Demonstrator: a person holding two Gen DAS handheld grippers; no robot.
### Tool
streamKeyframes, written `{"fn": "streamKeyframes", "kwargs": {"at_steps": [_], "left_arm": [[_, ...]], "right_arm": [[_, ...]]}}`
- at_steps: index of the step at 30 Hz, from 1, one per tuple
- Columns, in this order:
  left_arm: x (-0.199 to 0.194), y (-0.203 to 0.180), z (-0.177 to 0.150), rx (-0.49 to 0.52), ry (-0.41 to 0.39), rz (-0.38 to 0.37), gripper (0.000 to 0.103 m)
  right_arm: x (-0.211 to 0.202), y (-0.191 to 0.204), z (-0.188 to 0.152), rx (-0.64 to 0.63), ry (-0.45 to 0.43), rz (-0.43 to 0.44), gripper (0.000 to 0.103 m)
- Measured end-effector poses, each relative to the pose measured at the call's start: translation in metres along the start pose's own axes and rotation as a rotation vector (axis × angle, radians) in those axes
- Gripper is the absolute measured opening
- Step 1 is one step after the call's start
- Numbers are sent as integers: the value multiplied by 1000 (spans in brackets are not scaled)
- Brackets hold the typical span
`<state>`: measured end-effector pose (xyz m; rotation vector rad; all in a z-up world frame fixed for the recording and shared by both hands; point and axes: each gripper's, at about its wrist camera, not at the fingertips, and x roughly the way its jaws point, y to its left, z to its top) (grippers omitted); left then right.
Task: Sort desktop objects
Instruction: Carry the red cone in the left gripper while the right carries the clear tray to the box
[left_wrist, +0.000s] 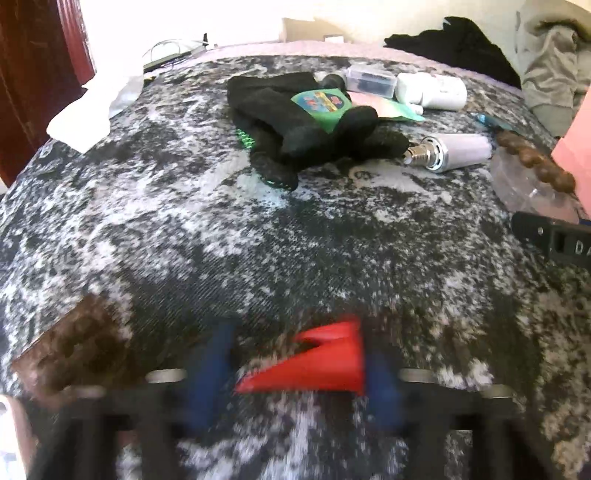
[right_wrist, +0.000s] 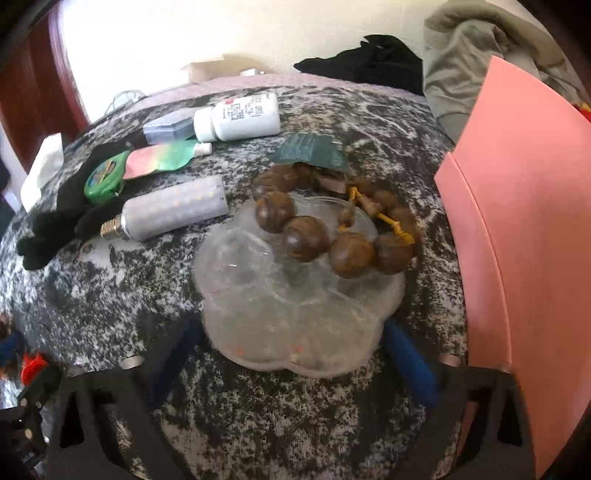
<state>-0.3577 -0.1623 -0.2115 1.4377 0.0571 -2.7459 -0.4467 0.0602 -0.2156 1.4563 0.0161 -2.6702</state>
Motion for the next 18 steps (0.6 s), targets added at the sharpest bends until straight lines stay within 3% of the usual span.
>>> {"fn": "streamKeyframes", "kwargs": {"at_steps": [7,13,18], "left_arm": [[-37,5,-15,-22,-22,-12,26],[-82,9,-20,-38,-109,-77,26],[-114,22,-23,-106,-161,-137,25]], "right_arm": [[-19,-7,-3,43,54,83,79],[-53,-17,-18,135,113,258,79],[-112,-9,-33,109,47,388,79]]}}
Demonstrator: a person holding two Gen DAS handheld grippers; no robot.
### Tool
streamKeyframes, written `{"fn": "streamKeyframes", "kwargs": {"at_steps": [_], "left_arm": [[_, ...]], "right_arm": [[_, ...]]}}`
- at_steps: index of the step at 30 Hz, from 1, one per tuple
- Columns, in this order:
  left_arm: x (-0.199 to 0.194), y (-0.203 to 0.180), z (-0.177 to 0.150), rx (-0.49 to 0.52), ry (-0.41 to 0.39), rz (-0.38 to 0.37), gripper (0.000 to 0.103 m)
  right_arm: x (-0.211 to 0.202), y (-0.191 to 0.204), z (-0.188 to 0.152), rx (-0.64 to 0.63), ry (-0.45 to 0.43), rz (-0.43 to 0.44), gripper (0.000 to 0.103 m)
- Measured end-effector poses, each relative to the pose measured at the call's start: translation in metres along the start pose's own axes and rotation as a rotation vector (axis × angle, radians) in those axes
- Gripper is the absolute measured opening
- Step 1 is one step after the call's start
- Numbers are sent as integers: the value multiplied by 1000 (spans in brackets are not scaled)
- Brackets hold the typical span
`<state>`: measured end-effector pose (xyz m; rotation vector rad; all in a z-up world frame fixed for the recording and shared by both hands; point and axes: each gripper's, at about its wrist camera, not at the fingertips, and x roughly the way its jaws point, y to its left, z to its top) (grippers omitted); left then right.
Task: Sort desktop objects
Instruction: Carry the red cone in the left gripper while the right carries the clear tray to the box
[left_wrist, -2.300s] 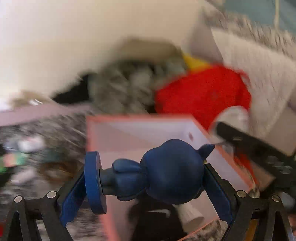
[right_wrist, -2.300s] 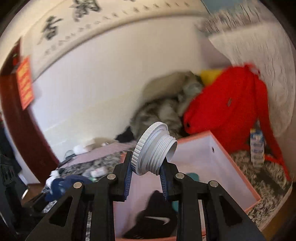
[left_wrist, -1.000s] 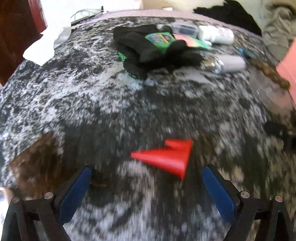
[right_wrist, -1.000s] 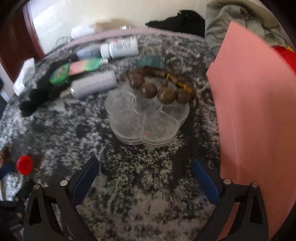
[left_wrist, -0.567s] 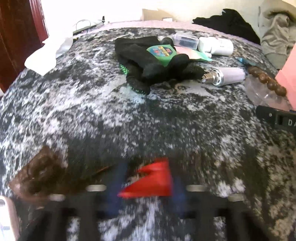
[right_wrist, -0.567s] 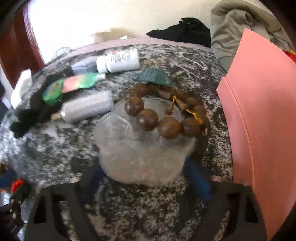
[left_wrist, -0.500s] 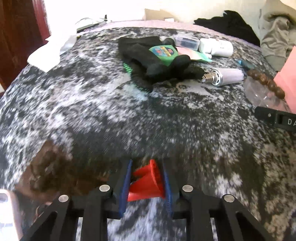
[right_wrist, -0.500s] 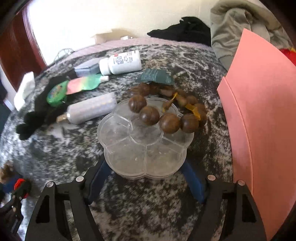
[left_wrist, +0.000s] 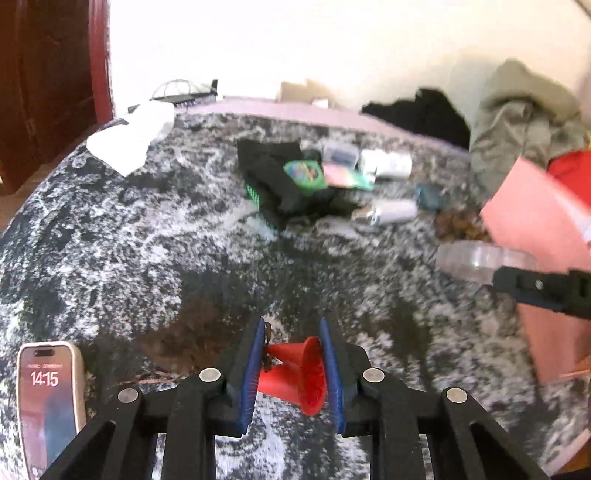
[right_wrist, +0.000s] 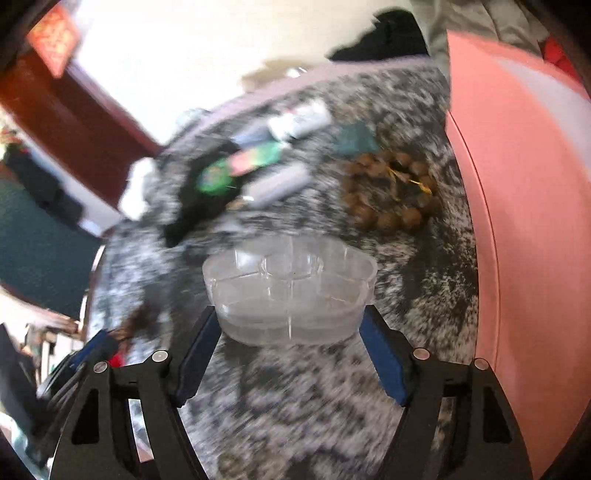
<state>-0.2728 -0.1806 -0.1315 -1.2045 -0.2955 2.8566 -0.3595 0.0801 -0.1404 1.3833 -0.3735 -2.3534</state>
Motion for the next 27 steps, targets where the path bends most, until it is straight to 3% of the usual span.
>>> {"fn": "streamKeyframes", "kwargs": {"at_steps": [8,14,21,27], "left_arm": [[-39,23,25,-217,-82,-243,25],[-68,-11,42,-182,-161,-327,25],[-97,-81,64,-95,-221,-467,25],[-116,-152,80,-26,-247,-616,25]], "right_arm": [[-74,40,-8,-70,-144,166,79],[-145,44,-8,-87,-300,231,79],[-224,17,-15,-80,-498,181,79],[-280,-25,-25,-34,-646,44,79]]}}
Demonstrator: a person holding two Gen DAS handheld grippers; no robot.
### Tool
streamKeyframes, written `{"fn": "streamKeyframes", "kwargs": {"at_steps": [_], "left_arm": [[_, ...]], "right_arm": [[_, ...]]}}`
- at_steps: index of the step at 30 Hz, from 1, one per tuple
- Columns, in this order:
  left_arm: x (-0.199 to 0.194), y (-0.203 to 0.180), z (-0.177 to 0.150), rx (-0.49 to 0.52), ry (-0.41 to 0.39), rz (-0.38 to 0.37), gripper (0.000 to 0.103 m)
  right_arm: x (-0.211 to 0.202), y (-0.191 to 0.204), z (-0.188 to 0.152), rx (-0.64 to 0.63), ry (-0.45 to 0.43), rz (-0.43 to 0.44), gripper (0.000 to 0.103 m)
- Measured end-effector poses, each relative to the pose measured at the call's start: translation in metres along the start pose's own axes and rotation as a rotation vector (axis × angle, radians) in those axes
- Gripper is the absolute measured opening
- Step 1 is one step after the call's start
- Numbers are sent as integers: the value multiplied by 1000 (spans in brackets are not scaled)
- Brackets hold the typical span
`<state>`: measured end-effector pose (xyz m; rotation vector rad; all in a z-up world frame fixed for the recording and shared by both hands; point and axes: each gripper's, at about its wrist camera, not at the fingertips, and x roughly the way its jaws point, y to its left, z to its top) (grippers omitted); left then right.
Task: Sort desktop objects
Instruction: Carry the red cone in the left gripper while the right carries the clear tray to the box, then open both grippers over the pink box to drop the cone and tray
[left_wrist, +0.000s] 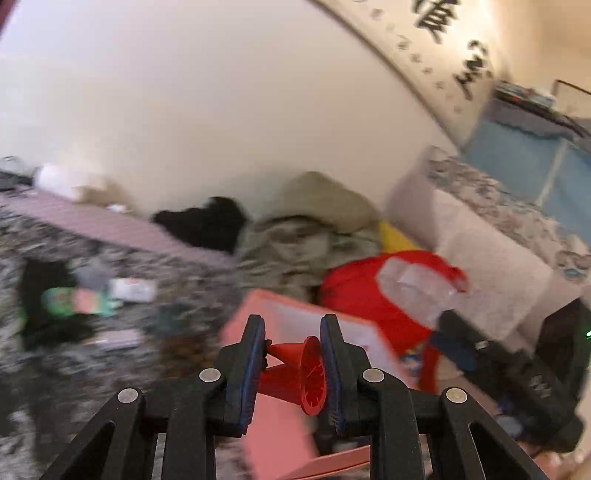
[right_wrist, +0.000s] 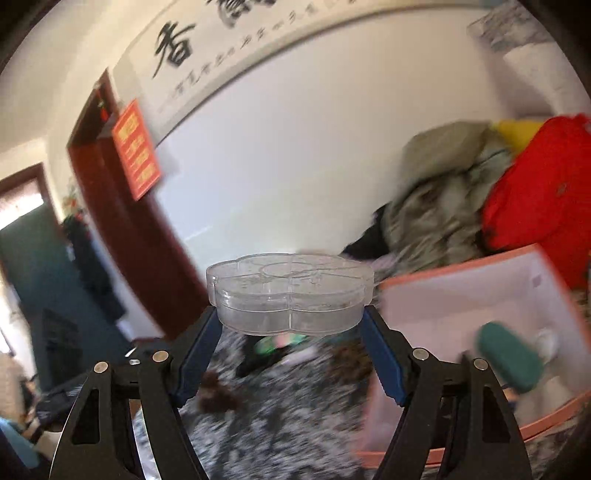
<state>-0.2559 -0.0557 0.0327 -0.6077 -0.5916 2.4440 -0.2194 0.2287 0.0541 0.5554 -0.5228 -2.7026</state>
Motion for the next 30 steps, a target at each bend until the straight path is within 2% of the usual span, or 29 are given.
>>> {"fn": "streamKeyframes", "kwargs": {"at_steps": [4,7,10,14,16,17,18,19,20,22,25,28,30], "left_arm": [[26,-41,6,19,8,-104,25],[55,-71,8,51,41,-154,25],[83,-92,5,89,68,-175,25],[132,-104,-5,126,142,-162,25],[167,-110,-16,174,235,-97,28],[177,-112,-20,192,274,-56,50],[187,-111,-26,216,317,26,82],[198,-110,-31,240,358,108,91],[202,-108,-37,273,369,213,97],[208,-108,-46,396,380,422,97],[202,-107,-53,499,370,514,97],[183,-101,-49,458,373,466,97],[171,-91,-44,428,354,471,97]], "right_arm": [[-30,-37,9,40,-56,-87,79],[-44,-62,13,64,-84,-144,79],[-53,-86,17,72,-105,-210,79],[-49,-113,19,81,-90,-280,79],[-40,-128,19,89,-52,-330,79],[-31,-135,17,85,3,-383,80],[-18,-142,11,70,75,-450,89],[-5,-150,6,56,147,-516,96],[7,-156,-1,38,214,-570,103],[25,-163,-15,-9,321,-623,103],[41,-160,-25,-89,392,-644,103],[48,-151,-27,-133,398,-648,103],[48,-141,-24,-131,380,-634,103]]}}
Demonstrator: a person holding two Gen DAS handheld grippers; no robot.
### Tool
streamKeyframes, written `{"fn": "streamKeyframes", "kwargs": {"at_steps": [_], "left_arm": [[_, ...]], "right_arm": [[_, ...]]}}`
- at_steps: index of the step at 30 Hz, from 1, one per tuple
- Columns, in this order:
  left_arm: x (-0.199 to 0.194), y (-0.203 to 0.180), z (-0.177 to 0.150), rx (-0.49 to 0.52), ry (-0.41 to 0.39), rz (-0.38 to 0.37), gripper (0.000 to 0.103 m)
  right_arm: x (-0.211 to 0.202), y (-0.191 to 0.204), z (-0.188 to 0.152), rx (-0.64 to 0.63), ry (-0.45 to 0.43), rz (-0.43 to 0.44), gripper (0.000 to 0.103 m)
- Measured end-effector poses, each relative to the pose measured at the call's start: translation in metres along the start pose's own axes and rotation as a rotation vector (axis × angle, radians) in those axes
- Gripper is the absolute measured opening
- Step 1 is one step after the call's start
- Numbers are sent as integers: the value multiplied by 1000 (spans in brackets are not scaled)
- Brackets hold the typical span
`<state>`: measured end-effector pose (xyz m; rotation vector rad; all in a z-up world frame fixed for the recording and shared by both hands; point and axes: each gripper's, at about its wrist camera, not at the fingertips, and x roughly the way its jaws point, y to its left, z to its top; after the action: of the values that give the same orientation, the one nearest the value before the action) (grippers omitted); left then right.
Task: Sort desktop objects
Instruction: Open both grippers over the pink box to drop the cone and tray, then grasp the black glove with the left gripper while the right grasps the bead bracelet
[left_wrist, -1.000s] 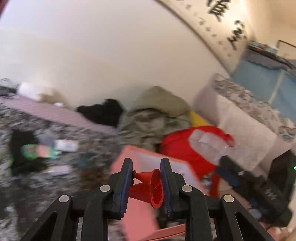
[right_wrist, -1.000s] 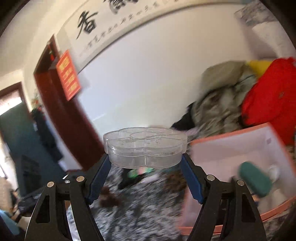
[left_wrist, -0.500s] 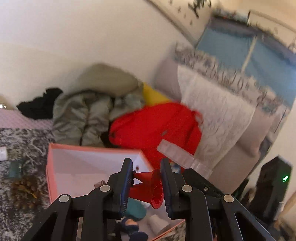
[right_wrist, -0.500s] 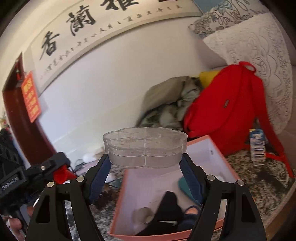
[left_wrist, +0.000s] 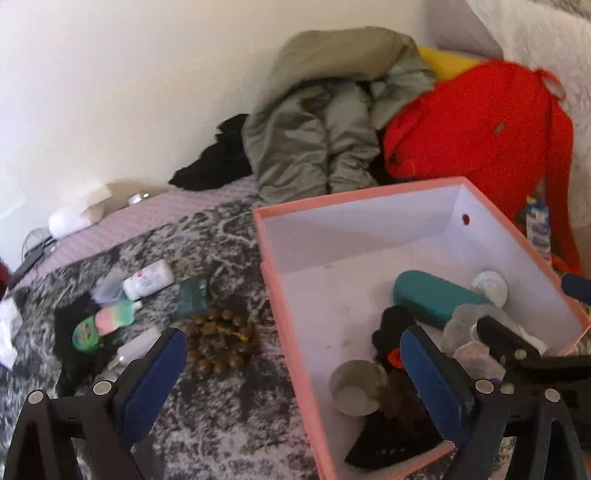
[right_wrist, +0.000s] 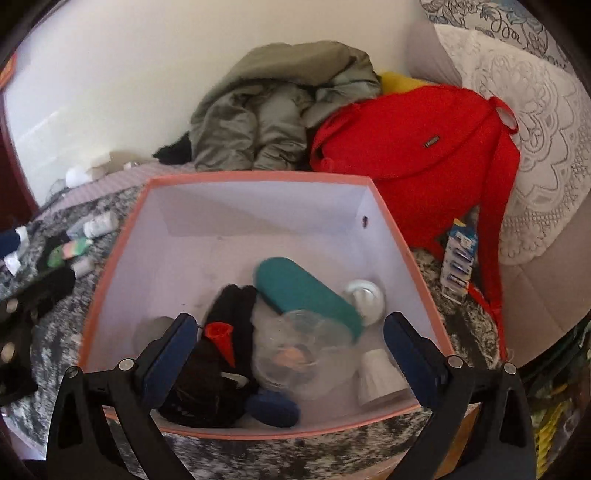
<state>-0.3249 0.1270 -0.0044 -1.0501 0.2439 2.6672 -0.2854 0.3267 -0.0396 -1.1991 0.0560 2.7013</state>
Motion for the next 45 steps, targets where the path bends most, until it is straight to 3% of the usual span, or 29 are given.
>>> {"fn": "streamKeyframes", "kwargs": {"at_steps": [5,10,14,18,20,22,26,30,34,35,36,37,38,39,45], "left_arm": [[-14,57,-18,-90,-20,62,97],[-6,145,-50,-249,15,141,97],[17,220,-90,-365,43,195,97],[66,273,-122,-351,131,150,97],[82,285,-128,-331,159,166,97],[97,295,-133,-300,168,167,97],[129,308,-135,-294,213,170,97],[158,314,-132,-272,240,186,97],[174,309,-124,-221,213,228,97],[176,309,-123,-213,202,237,86],[179,308,-122,-208,201,229,42],[183,311,-121,-222,223,197,12],[185,314,-121,-252,242,182,10],[179,315,-120,-271,225,186,9],[111,324,-107,-371,134,190,9]], "right_arm": [[-31,41,10,17,-102,23,103],[-47,106,17,-33,-188,178,103],[-30,169,14,-102,-155,338,103],[9,234,3,-197,-77,444,103],[36,266,-3,-255,-36,413,103],[66,287,-9,-307,-6,328,103],[124,306,-13,-338,65,211,103],[173,298,-16,-274,156,203,102],[192,300,-15,-289,148,191,102],[195,302,-15,-308,135,183,102],[198,303,-15,-328,122,175,94],[201,304,-15,-340,113,164,84],[200,303,-13,-339,111,154,60],[197,302,-8,-336,107,152,20],[163,285,9,-245,110,292,20]]}}
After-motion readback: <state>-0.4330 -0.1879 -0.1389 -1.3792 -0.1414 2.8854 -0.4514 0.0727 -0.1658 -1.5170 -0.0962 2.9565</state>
